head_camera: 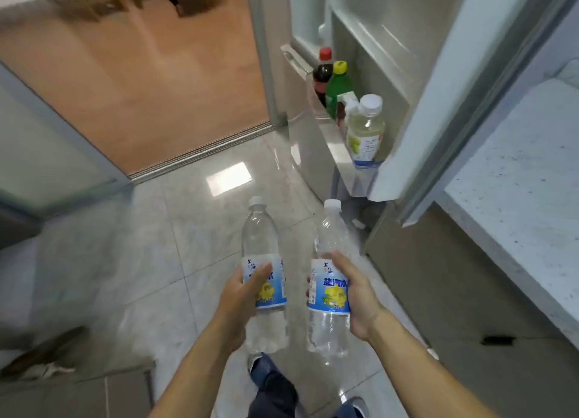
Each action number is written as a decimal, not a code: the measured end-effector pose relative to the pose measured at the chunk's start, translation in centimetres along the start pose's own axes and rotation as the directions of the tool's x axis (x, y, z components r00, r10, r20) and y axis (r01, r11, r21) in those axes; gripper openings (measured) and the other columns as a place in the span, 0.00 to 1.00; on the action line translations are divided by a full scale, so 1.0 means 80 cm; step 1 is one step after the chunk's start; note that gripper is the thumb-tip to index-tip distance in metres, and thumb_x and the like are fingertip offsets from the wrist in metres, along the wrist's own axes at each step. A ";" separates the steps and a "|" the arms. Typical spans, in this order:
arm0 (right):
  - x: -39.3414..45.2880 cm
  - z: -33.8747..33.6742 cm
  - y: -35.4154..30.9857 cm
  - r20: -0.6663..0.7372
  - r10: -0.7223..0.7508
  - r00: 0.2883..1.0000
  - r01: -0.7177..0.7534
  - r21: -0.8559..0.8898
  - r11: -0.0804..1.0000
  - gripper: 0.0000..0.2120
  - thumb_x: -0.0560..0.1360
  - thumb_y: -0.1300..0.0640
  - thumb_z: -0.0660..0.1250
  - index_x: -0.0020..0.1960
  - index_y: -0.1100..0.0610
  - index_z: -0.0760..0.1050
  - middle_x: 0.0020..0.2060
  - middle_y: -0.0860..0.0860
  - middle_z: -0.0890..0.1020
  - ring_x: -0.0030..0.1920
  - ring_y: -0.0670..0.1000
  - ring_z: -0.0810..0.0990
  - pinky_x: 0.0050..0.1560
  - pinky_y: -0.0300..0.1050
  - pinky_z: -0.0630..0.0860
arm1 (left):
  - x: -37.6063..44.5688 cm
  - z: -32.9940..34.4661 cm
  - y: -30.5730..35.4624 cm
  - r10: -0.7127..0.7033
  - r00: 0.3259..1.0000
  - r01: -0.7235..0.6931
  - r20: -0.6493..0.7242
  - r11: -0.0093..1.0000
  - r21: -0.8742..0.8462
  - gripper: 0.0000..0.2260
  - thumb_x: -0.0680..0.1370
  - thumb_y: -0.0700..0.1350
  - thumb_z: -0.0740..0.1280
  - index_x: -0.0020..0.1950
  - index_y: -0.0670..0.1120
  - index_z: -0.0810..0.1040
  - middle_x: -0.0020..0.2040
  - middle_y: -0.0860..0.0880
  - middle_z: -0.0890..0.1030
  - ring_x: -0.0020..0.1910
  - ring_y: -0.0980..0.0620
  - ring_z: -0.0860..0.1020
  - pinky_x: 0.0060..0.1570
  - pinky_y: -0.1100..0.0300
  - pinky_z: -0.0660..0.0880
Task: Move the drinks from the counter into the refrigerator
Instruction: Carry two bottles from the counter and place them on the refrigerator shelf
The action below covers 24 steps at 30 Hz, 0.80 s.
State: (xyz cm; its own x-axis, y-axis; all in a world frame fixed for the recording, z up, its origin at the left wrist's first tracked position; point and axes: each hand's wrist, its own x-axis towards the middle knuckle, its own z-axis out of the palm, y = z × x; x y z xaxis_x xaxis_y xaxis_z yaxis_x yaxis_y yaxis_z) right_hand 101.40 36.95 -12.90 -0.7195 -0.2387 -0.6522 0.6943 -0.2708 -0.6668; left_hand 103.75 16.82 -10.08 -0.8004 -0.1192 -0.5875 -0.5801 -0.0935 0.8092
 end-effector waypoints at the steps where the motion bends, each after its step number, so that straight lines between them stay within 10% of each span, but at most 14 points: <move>1: 0.009 0.021 -0.001 0.007 0.012 1.000 -0.011 -0.020 1.000 0.28 0.62 0.33 0.70 0.52 0.52 0.86 0.50 0.58 0.86 0.46 0.56 0.87 0.41 0.45 0.82 | 0.004 -0.019 0.003 0.009 1.000 -0.009 -0.016 1.000 -0.010 0.21 0.66 0.61 0.76 0.51 0.48 0.81 0.43 0.46 0.87 0.39 0.50 0.86 0.31 0.65 0.78; 24: 0.239 0.274 -0.101 0.098 -0.003 0.995 0.015 -0.126 0.992 0.30 0.67 0.36 0.68 0.58 0.57 0.81 0.50 0.60 0.86 0.43 0.56 0.87 0.38 0.45 0.82 | 0.207 -0.222 0.146 0.079 0.994 -0.089 -0.075 0.988 -0.129 0.14 0.76 0.54 0.68 0.57 0.48 0.77 0.45 0.48 0.87 0.42 0.50 0.86 0.35 0.64 0.79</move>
State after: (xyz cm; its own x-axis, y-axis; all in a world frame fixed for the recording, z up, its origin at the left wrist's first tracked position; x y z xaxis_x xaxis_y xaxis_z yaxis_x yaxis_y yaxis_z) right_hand 81.64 14.12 -12.03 -0.7199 -0.3277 -0.6119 0.6798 -0.1547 -0.7169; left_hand 86.39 -3.77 -10.43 -0.8304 -0.1996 -0.5202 -0.4826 -0.2088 0.8506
